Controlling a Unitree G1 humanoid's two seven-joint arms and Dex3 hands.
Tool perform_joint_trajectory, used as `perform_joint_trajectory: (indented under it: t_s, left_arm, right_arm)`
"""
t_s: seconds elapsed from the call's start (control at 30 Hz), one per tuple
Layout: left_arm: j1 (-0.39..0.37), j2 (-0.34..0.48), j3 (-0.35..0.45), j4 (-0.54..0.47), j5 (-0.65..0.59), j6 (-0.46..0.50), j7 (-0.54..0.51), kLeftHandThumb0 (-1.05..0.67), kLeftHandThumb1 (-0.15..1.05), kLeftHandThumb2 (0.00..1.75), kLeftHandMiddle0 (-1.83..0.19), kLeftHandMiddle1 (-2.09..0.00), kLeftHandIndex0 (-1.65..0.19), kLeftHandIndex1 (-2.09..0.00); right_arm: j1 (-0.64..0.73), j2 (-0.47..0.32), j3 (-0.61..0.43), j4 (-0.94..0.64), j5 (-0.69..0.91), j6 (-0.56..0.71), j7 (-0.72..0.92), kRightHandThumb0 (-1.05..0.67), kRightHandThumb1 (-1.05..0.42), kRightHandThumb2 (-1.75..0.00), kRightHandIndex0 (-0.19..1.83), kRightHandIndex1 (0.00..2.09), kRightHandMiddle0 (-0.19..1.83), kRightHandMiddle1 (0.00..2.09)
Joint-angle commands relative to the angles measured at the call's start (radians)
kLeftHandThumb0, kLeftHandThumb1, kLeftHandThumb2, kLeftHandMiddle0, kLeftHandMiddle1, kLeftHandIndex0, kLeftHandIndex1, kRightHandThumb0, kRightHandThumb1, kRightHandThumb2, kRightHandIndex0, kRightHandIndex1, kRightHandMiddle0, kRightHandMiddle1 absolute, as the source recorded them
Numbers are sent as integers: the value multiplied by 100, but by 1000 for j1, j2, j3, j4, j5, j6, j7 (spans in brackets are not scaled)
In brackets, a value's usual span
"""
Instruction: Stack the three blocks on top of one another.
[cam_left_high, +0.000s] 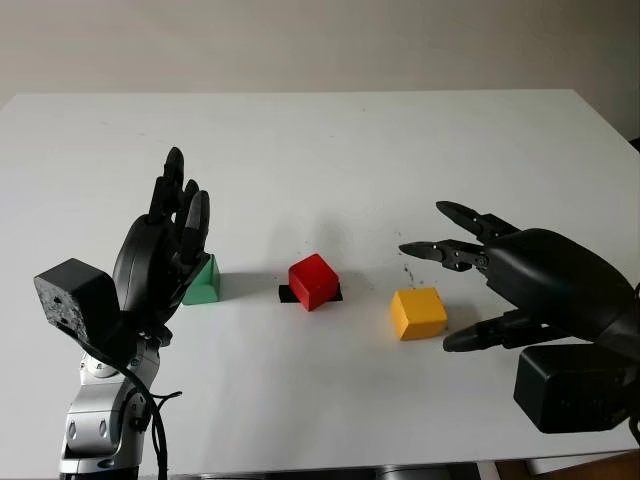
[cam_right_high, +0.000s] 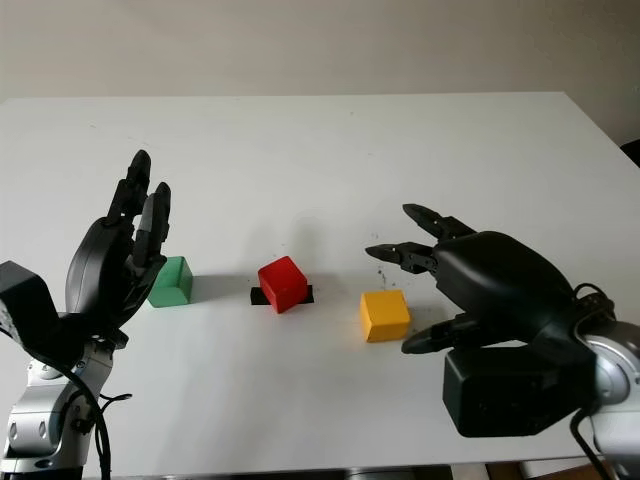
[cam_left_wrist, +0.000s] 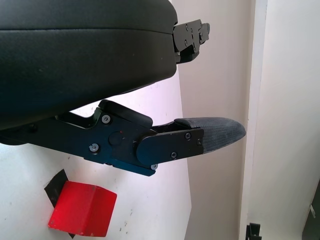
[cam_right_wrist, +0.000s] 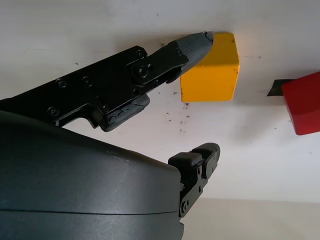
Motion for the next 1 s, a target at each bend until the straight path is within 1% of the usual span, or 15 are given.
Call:
perform_joint_trajectory:
  t_s: [0.0, 0.2, 0.4, 0.57, 0.77, 0.97]
  left_arm:
    - [-13, 3, 3, 1, -4, 1, -2, -74, 105, 53, 17, -5, 17, -6]
    - [-6, 0, 1, -3, 1, -7, 1, -74, 105, 52, 16, -6, 17, -5]
    - [0, -3, 2, -11, 0, -2, 8, -73, 105, 52, 16, -6, 17, -6]
    - [3, -5, -1, -15, 0, 1, 12, -74, 105, 52, 17, -5, 17, -5]
    - [7, -6, -1, -16, -3, -4, 9, -73, 105, 52, 17, -5, 18, -5]
    - [10, -6, 3, -20, -9, 3, 8, -74, 105, 52, 17, -5, 18, -5]
  right_arm:
    - [-5, 13, 14, 11, -11, -8, -16, -55, -88, -5, 5, 9, 48, 18]
    - [-18, 30, 31, 45, -1, -30, -32, -54, -86, -5, 9, 10, 52, 21]
    - [-32, 17, 59, 76, -24, -66, -29, -59, -85, -5, 11, 9, 54, 23]
    - [-40, 11, 75, 79, -26, -65, 2, -60, -85, -5, 10, 8, 55, 24]
    - [-37, 23, 81, 103, -34, -99, -18, -58, -83, -5, 14, 9, 60, 28]
    - [-37, 23, 81, 120, -43, -119, -39, -54, -84, -6, 16, 9, 66, 32]
